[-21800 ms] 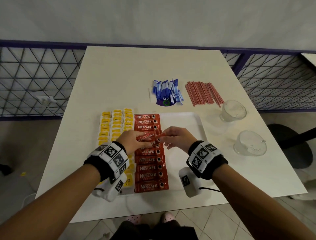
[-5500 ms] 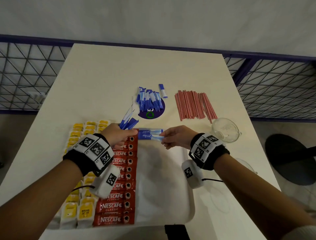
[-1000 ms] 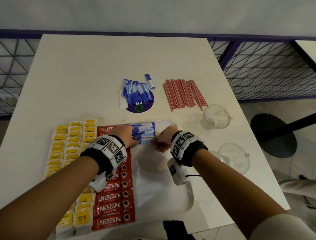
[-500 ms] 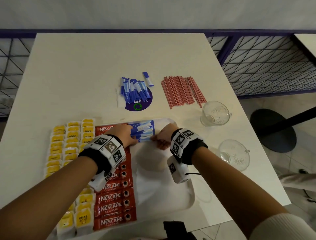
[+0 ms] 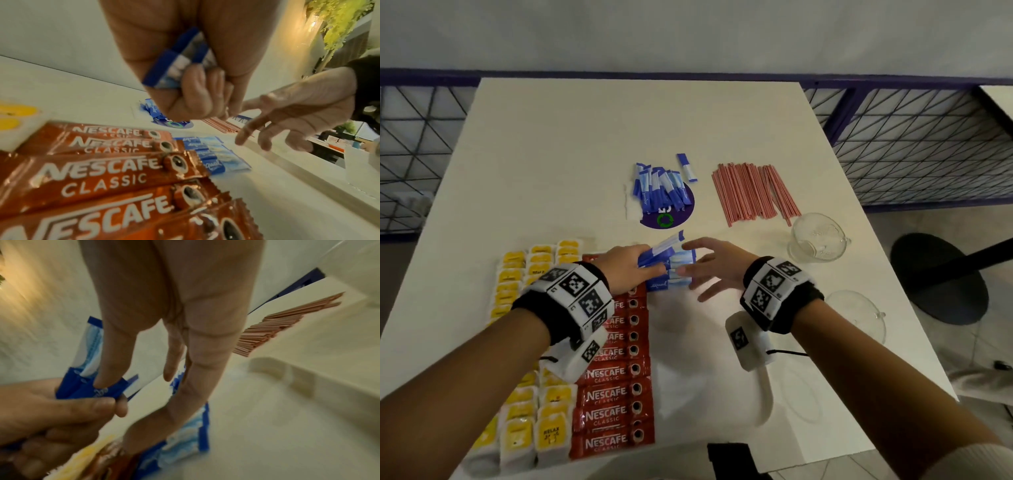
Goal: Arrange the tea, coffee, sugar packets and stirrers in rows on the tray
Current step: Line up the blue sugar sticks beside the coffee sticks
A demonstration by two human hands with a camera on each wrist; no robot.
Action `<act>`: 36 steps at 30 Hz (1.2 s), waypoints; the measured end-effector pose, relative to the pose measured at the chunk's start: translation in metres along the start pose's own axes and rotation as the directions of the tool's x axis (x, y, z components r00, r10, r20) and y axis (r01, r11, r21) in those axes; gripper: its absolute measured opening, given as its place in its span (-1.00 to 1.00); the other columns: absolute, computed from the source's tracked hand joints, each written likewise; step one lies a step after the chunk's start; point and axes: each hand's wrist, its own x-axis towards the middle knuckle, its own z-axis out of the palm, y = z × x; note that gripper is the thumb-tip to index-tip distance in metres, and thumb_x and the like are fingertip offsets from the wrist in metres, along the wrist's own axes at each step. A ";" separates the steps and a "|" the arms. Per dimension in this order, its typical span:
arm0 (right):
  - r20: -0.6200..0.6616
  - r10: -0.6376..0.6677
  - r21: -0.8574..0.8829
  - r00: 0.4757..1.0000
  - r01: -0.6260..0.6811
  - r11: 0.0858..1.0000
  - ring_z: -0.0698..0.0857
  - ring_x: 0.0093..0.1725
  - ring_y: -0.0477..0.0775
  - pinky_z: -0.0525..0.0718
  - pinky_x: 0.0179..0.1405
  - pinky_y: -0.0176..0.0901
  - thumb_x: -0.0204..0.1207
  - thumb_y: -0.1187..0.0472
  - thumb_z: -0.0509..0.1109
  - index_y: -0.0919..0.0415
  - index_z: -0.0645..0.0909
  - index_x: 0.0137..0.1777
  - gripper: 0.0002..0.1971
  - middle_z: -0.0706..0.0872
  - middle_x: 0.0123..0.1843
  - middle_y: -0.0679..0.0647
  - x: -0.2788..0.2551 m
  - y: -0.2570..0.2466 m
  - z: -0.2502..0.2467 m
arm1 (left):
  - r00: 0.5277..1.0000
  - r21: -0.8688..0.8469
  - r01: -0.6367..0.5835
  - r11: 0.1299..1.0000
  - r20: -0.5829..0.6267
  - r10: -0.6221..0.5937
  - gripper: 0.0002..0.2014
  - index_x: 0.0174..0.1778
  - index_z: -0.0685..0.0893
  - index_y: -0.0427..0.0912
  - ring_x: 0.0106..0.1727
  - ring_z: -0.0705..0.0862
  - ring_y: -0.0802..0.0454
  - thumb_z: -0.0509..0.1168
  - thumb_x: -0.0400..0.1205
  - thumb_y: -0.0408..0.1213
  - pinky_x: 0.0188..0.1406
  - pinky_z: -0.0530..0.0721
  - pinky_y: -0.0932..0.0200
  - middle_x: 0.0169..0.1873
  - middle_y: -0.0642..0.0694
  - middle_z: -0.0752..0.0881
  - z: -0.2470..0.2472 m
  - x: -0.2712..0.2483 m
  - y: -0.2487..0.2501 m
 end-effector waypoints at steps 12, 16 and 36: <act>0.061 -0.141 -0.035 0.988 0.143 0.989 0.63 -0.50 -0.05 0.73 -0.50 -0.18 0.53 0.37 0.37 0.36 0.52 -0.09 -0.93 0.61 -0.33 0.19 0.000 -0.023 0.004 | 0.999 -0.528 0.036 0.849 0.040 -0.018 -0.70 -0.37 0.54 -0.14 -0.79 0.42 0.25 0.16 0.69 -0.17 -0.74 0.37 0.43 -0.79 0.06 0.57 0.003 -0.028 0.012; 0.072 -0.122 -0.013 0.990 0.124 0.992 0.61 -0.42 0.04 0.73 -0.38 -0.07 0.54 0.39 0.34 0.29 0.48 -0.31 -0.80 0.62 -0.35 0.19 0.000 -0.021 -0.005 | 0.996 -0.587 0.068 0.807 -0.003 -0.086 -0.64 -0.39 0.62 -0.20 -0.77 0.33 0.15 0.26 0.62 -0.03 -0.74 0.31 0.35 -0.79 0.00 0.46 0.008 -0.030 0.007; -0.064 -0.382 -0.109 0.922 0.374 0.921 0.58 -0.09 0.15 0.57 0.18 0.21 0.64 0.30 0.10 0.06 0.21 -0.20 -0.79 0.60 -0.21 0.22 0.016 0.001 0.017 | 0.961 -0.822 0.111 0.559 -0.054 -0.271 -0.68 -0.34 0.47 -0.18 -0.81 0.18 0.21 0.16 0.68 -0.09 -0.82 0.13 0.45 -0.78 0.09 0.31 0.026 -0.036 0.014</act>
